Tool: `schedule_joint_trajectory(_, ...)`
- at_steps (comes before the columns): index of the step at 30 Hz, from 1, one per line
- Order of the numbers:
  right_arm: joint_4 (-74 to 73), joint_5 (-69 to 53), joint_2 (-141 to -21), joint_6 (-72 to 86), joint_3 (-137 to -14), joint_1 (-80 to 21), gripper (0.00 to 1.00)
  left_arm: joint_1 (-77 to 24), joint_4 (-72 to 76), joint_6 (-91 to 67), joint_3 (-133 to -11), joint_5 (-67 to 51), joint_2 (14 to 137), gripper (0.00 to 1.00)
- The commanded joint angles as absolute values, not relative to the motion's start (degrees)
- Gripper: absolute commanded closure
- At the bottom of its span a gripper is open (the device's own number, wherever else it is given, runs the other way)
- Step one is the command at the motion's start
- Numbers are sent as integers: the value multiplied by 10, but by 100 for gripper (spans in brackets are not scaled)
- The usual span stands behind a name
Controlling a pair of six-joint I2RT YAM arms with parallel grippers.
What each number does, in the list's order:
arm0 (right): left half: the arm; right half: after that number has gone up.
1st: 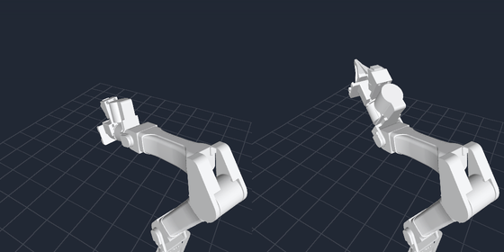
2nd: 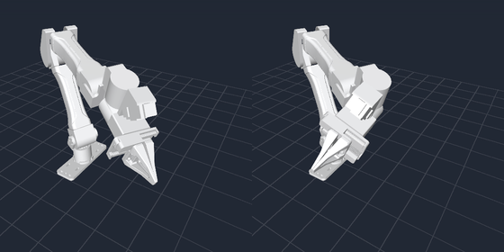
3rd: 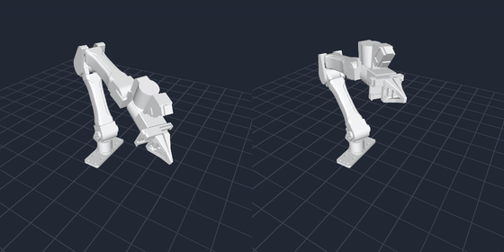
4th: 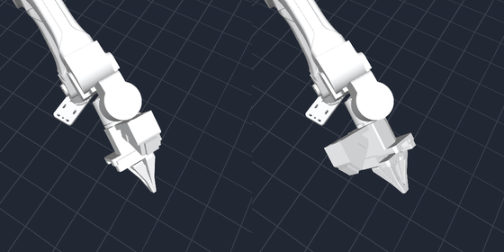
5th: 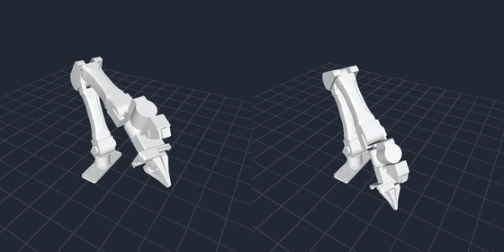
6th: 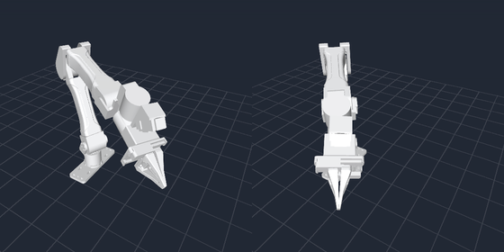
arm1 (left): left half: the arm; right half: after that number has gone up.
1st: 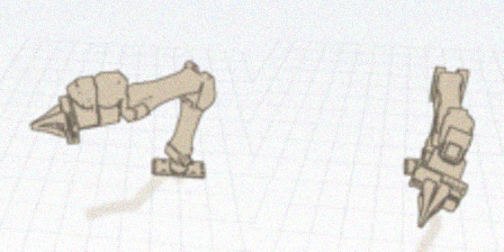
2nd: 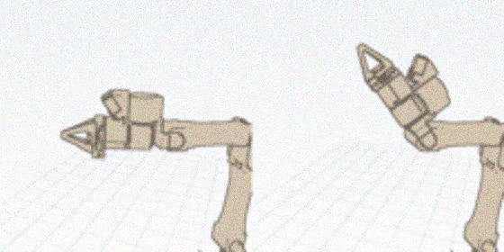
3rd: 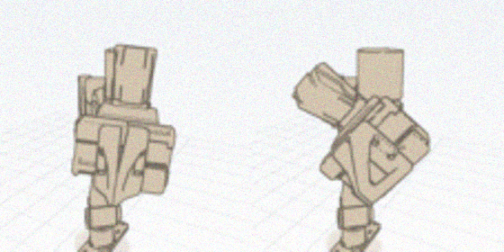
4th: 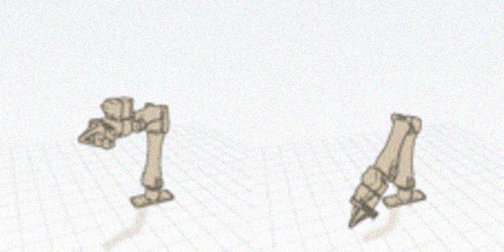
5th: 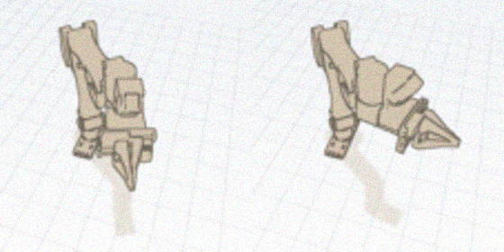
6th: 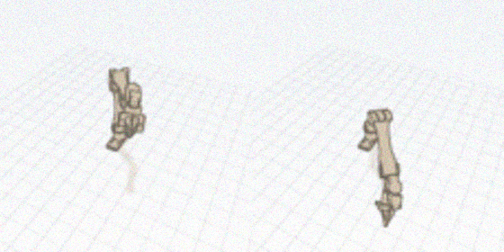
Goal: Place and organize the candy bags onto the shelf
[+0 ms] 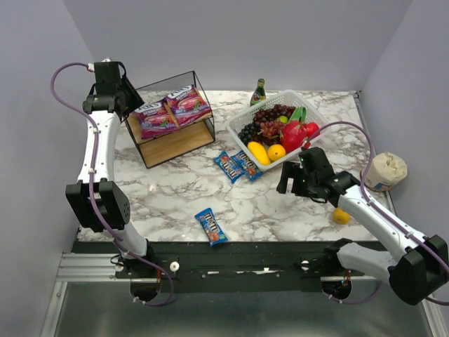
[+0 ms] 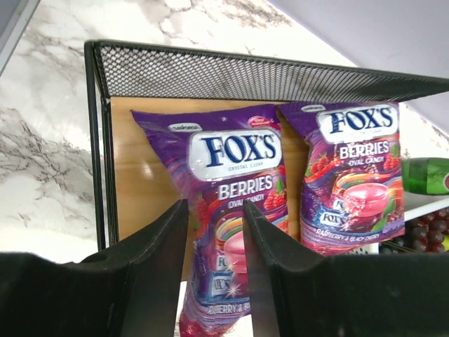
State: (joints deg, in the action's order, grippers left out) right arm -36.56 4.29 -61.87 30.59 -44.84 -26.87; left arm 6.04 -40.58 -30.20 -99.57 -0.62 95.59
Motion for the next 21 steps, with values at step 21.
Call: schedule_joint_trajectory(21,-352,18,-618,305,-439,-265,1,-24,-408,-290,-927,46,923,46)
